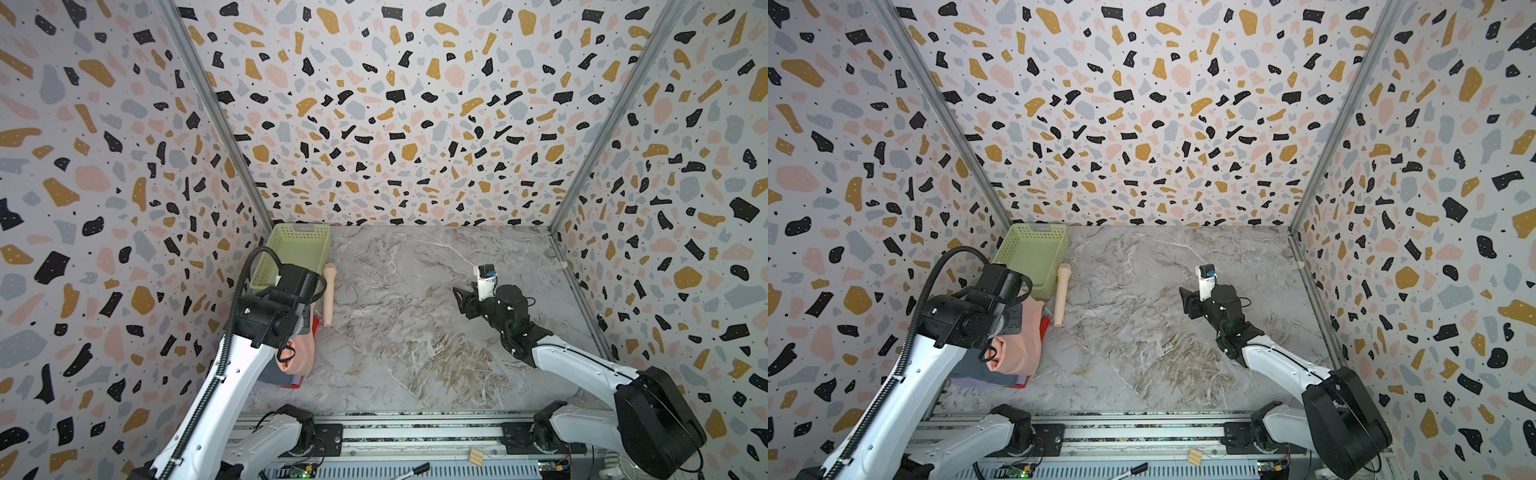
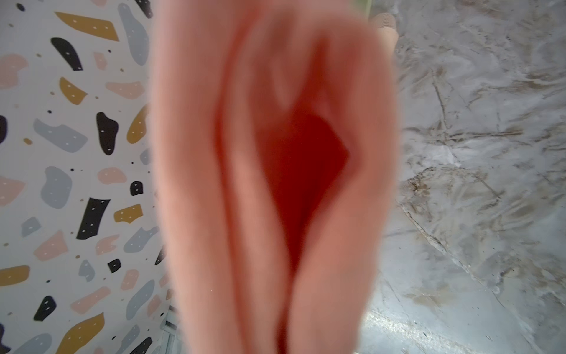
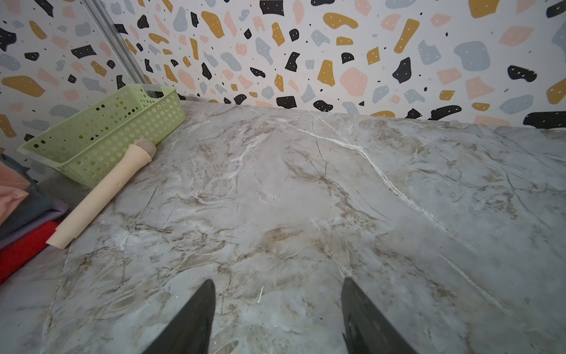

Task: Fold and stack the t-shirts
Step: 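Carry the pink bundle with the left gripper onto the folded clothes stack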

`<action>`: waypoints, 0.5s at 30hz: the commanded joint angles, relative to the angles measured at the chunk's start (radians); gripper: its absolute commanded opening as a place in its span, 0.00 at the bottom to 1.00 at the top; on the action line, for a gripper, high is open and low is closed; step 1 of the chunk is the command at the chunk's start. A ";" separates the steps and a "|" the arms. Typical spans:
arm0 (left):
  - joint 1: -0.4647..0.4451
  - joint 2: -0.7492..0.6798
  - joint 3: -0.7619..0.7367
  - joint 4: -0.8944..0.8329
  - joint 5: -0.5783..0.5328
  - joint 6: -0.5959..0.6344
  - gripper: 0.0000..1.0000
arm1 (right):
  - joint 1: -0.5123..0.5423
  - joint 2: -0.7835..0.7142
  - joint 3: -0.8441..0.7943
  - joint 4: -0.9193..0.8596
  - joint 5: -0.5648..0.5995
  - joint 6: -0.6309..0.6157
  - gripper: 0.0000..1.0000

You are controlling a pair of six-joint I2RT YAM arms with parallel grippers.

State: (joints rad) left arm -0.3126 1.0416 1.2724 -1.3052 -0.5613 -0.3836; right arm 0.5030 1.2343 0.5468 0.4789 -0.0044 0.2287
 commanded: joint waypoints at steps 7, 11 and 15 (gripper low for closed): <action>0.079 0.217 -0.046 0.132 -0.194 -0.070 0.09 | -0.004 -0.009 0.025 -0.015 -0.024 0.027 0.65; 0.161 0.299 -0.037 0.168 -0.250 -0.075 0.10 | -0.003 -0.002 0.029 -0.020 -0.039 0.041 0.65; 0.218 0.434 -0.010 0.170 -0.329 -0.058 0.19 | -0.003 0.017 0.045 -0.036 -0.067 0.053 0.65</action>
State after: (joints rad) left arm -0.1223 1.4189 1.2335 -1.1687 -0.7944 -0.4385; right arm 0.5030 1.2430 0.5472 0.4702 -0.0437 0.2626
